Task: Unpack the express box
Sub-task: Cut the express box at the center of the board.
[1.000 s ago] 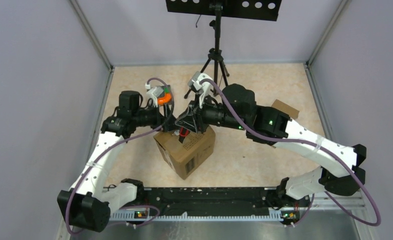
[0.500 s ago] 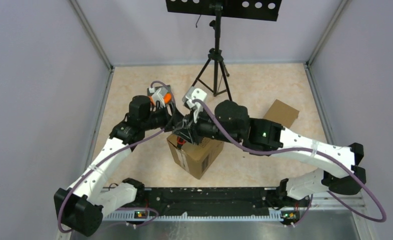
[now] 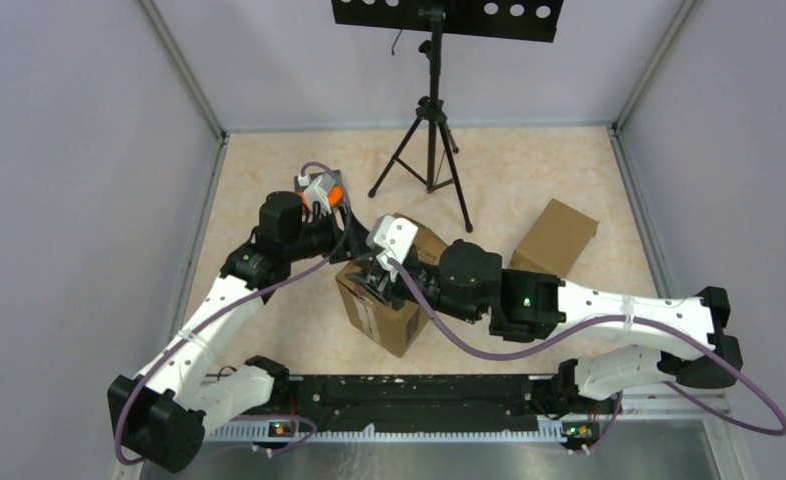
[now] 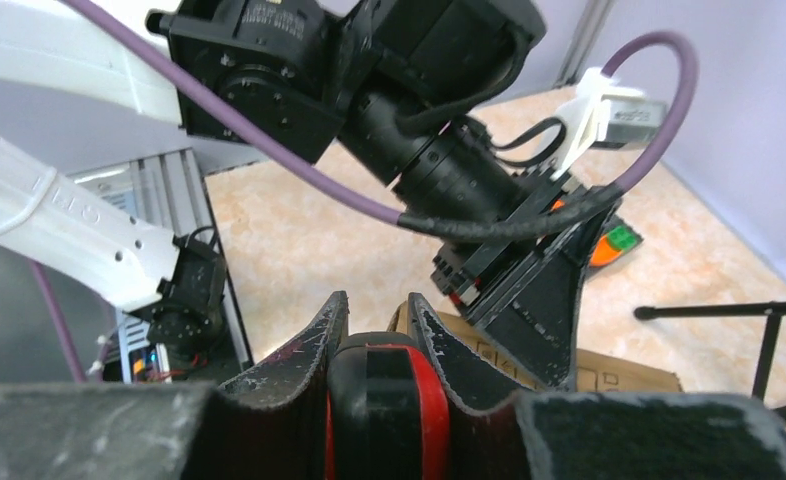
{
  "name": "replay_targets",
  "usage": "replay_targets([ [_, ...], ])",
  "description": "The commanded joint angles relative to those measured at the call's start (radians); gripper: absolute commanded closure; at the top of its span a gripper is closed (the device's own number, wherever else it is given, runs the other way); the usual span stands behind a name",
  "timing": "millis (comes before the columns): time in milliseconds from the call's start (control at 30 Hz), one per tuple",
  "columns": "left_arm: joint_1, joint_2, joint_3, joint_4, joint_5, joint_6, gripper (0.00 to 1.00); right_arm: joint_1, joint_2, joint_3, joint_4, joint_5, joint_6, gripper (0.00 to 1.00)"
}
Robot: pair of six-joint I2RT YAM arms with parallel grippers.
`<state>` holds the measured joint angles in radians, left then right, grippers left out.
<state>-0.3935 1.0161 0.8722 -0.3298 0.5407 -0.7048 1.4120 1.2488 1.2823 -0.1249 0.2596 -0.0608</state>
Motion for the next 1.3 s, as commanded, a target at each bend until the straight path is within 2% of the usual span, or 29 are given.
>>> replay_targets([
  [0,-0.001,0.007,-0.03,-0.042,-0.052,0.026,0.37,0.012,-0.044,0.003,0.154,0.026,-0.071,1.0],
  [567,-0.002,0.016,-0.034,-0.047,-0.046,0.039,0.35,0.012,-0.009,0.006,0.128,-0.065,-0.065,1.0],
  [1267,-0.002,0.006,-0.038,-0.058,-0.045,0.046,0.35,0.013,0.011,-0.019,0.096,-0.07,-0.097,1.0],
])
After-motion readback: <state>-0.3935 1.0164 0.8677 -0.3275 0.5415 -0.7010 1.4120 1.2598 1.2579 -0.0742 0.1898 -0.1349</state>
